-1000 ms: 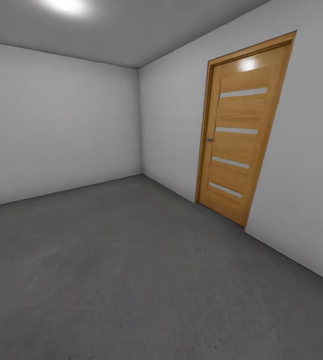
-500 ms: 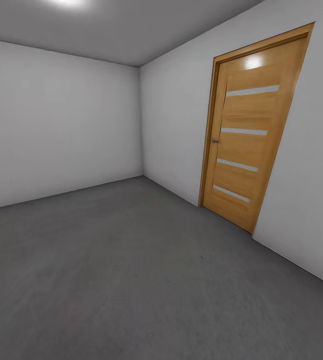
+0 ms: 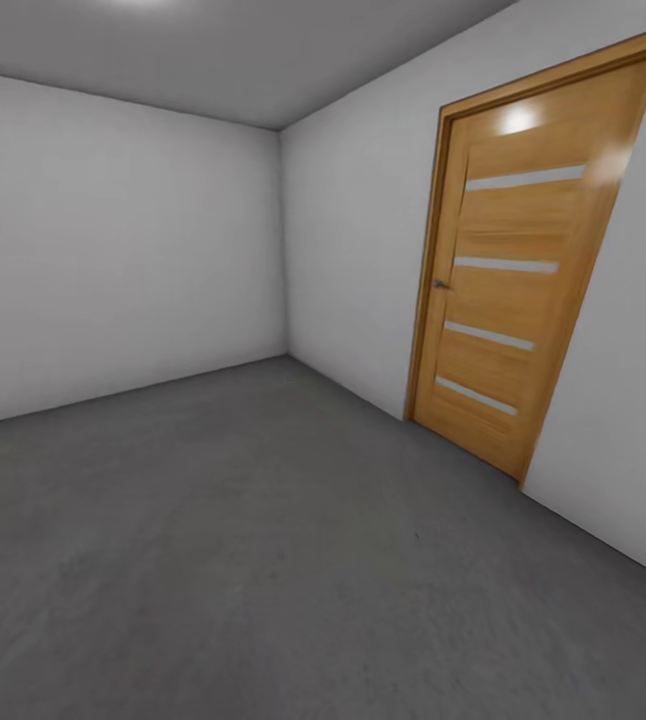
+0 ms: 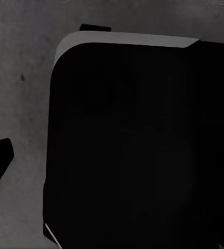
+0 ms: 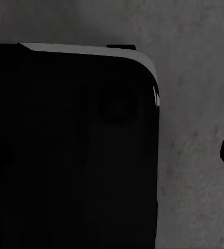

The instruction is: Move the two storage containers from the living room to the garage. In the garage, place one container on the floor and stack the other container on top of it (either order is fine).

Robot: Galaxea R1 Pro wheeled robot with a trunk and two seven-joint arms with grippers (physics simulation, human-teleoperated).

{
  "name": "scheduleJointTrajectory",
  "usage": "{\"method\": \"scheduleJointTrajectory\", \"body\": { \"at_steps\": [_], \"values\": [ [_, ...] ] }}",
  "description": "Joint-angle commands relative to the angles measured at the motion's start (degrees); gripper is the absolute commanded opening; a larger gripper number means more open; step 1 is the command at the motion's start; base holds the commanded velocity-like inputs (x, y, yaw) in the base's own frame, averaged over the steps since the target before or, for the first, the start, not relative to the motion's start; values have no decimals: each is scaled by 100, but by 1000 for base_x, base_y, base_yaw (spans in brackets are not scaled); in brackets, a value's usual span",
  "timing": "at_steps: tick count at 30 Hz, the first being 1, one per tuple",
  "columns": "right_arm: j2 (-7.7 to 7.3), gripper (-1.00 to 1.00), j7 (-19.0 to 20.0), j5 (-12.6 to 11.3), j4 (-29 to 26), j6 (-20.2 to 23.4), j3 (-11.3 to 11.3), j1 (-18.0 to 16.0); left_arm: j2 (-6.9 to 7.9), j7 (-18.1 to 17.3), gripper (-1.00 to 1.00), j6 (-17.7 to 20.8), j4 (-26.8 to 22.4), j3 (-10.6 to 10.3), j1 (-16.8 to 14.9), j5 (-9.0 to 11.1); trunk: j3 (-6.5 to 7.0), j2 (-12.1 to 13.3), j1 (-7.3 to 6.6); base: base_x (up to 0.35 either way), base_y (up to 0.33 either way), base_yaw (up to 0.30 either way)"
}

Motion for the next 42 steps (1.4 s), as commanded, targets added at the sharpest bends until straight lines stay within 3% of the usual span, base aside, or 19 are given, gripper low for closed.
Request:
{"method": "scheduleJointTrajectory", "body": {
  "at_steps": [1,42],
  "values": [
    [1,100,-16,-2,9,-29,6,-3,-2,4,100,-22,0,4,-1,54,-4,-2,4,325,91,0],
    [3,100,-18,-5,9,-27,2,-3,-38,13,100,-80,0,4,-1,79,-4,-2,4,325,83,0]
  ]
}}
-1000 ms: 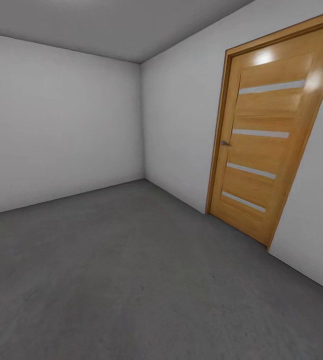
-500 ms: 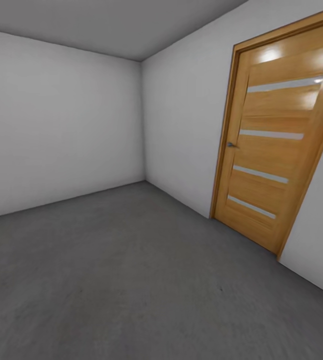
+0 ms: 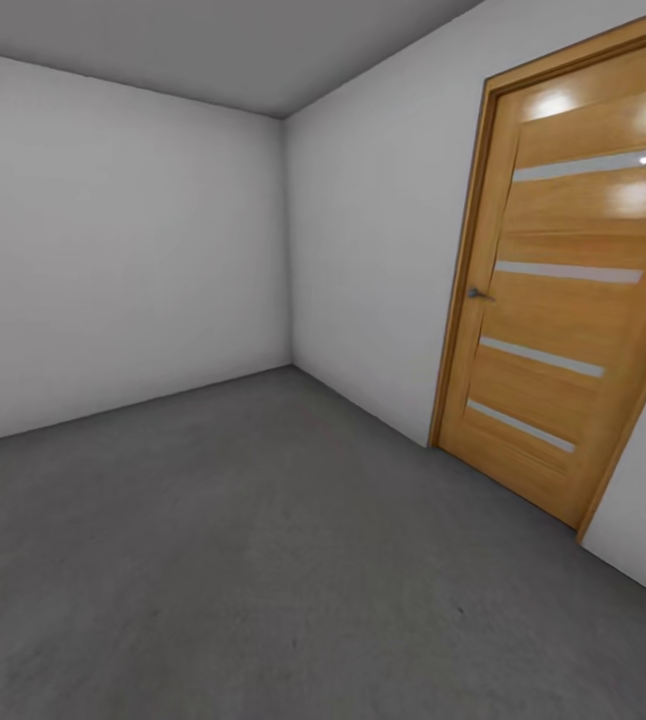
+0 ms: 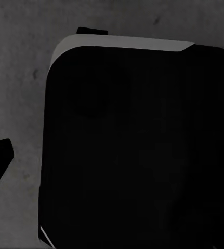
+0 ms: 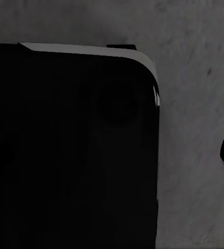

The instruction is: Move the two storage containers from the living room to the garage. In the garage, place one container on the floor and stack the other container on top of it (either order is fine).

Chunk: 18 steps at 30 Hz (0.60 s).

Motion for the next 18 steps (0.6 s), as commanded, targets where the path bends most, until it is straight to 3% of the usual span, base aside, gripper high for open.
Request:
{"method": "scheduleJointTrajectory", "body": {
  "at_steps": [1,8,18],
  "values": [
    [4,100,-19,-18,9,-7,-22,-3,-1,5,100,-14,0,4,-1,49,-4,-2,4,325,77,0],
    [-2,100,-14,-49,10,-31,-56,-3,0,5,100,-14,0,3,-1,44,-4,-2,4,325,76,0],
    [17,100,-17,228,0,-39,112,-3,0,5,100,-14,0,4,1,43,-4,-2,4,326,76,0]
  ]
}}
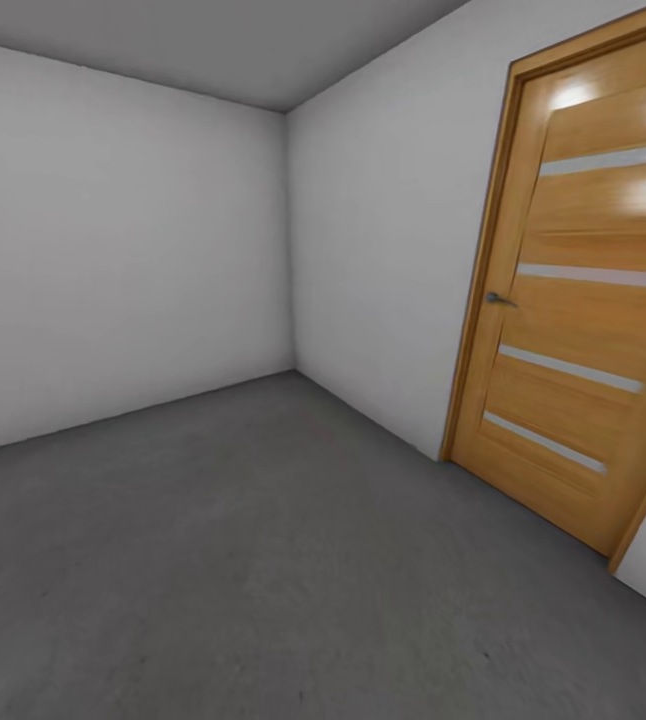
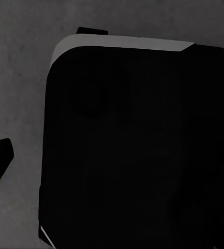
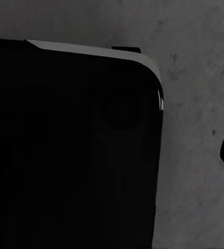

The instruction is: Move the two storage containers from the living room to the garage. In the garage, place one container on the floor and stack the other container on top of it (either order is fine).

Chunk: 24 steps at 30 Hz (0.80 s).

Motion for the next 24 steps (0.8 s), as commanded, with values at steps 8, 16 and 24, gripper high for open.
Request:
{"method": "scheduleJointTrajectory", "body": {
  "at_steps": [8,16,24],
  "values": [
    [-3,100,-13,54,7,-33,24,-2,-3,5,100,-21,0,5,-2,50,-4,-2,4,325,75,0],
    [14,100,-18,22,7,-34,13,-2,-2,5,100,-22,0,4,-2,50,-4,-2,4,325,75,-164],
    [4,100,-14,-43,7,-19,-25,-2,-2,5,100,-22,0,4,-2,58,-4,-2,4,325,86,-282]
  ]
}}
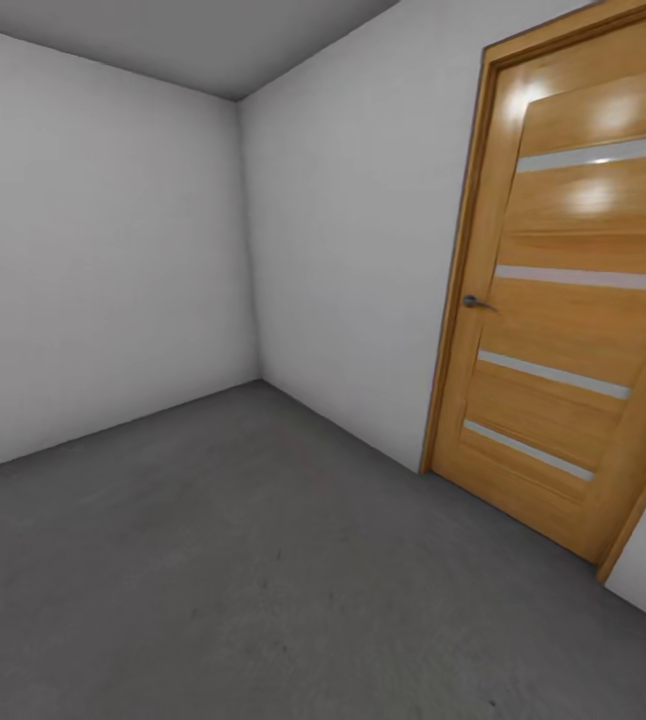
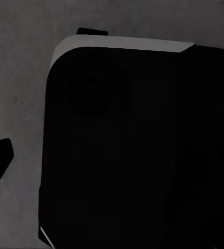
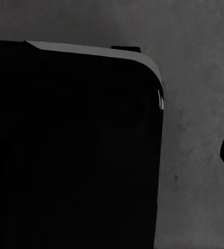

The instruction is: Move the two storage containers from the living room to the garage. In the garage, place one container on the floor and stack the other container on top of it (either order is fine).

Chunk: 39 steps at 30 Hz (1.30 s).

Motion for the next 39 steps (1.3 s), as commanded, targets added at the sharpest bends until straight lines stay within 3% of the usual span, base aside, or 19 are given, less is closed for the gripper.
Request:
{"method": "scheduleJointTrajectory", "body": {
  "at_steps": [1,16,39],
  "values": [
    [1,100,-16,11,8,-23,10,-3,-1,5,100,-16,2,4,-1,50,-4,-2,3,325,104,-286],
    [-1,100,-15,68,8,-25,92,-3,-1,5,100,-16,2,4,-1,50,-4,-2,3,325,136,-289],
    [-10,100,-15,53,8,-30,34,-3,-1,5,100,-16,2,4,-1,50,-4,-2,3,325,146,-298]
  ]
}}
